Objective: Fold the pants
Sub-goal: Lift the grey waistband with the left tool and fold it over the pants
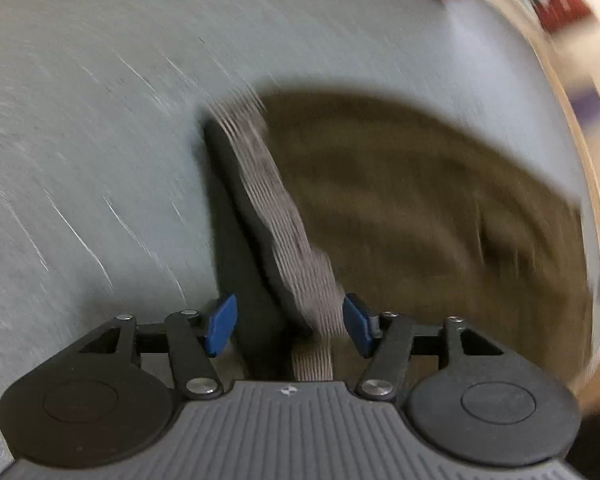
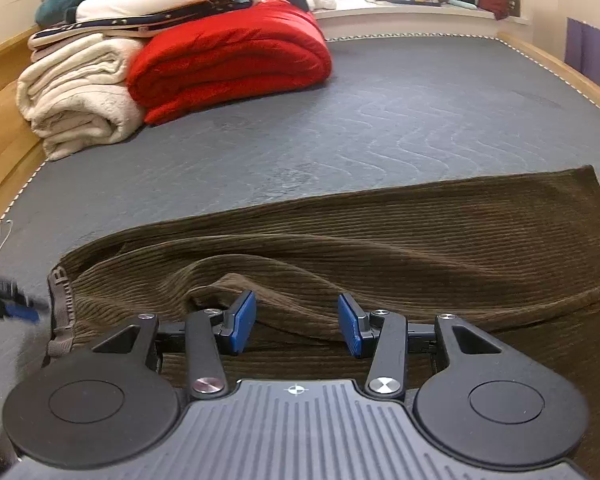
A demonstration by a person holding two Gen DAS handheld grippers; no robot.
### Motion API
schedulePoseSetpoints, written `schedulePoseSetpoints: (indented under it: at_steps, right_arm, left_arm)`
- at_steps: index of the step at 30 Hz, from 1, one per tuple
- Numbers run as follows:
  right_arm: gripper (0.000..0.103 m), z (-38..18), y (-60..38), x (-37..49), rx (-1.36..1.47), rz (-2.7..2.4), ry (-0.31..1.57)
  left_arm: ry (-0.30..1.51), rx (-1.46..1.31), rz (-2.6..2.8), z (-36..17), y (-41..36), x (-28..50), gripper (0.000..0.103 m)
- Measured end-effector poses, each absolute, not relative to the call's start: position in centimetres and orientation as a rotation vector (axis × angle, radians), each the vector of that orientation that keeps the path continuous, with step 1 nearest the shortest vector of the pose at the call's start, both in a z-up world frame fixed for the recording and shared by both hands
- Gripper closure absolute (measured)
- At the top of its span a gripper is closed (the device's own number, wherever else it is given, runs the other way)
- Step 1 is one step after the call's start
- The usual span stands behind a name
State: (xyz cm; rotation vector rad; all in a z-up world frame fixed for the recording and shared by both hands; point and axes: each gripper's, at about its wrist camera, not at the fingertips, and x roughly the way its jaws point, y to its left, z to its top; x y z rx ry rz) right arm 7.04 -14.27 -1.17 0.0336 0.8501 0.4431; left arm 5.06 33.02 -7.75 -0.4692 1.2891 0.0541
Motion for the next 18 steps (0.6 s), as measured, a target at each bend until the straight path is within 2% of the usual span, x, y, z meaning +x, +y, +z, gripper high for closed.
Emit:
schedulePoseSetpoints:
  at_steps: [4, 7, 9, 10, 12, 15, 18]
  right_arm:
    - [0.055, -0.6, -13.8, 6.1, 0.039, 0.462, 0.841]
    - [0.055, -0.4, -13.5, 5.3, 0.025, 0.472, 0.835]
    - [0.055, -0.6, -13.5, 5.0, 0.005, 0.466, 0.834]
    - [0.055, -0.6, -13.5, 4.9, -0.001, 0.457, 0.833]
    - [0.055, -0.7, -13.7, 4.9, 0.000, 0.444, 0.830]
    - [0.055, -0.9, -13.9, 5.0, 0.004, 0.422, 0.837]
    - [0.055, -1.0, -14.2, 5.0, 0.016, 0.406, 0.835]
  left_arm:
    - [1.417, -0.287, -0.019, -10.2, 29.3, 3.0, 0.036]
    - [1.425, -0.185, -0.053, -11.0, 27.8, 1.9, 0.040]
    - [1.390, -0.119, -0.109, -10.4, 26.9, 1.6, 0.057]
    - [1.375, -0.075, -0.127, -10.2, 26.4, 1.4, 0.061]
    - [1.354, -0.010, -0.156, -9.8, 25.8, 0.8, 0.075]
    - [1.327, 0.107, -0.157, -8.6, 24.7, 0.3, 0.082]
    - [1.319, 0.126, -0.108, -7.6, 24.3, -0.8, 0.082]
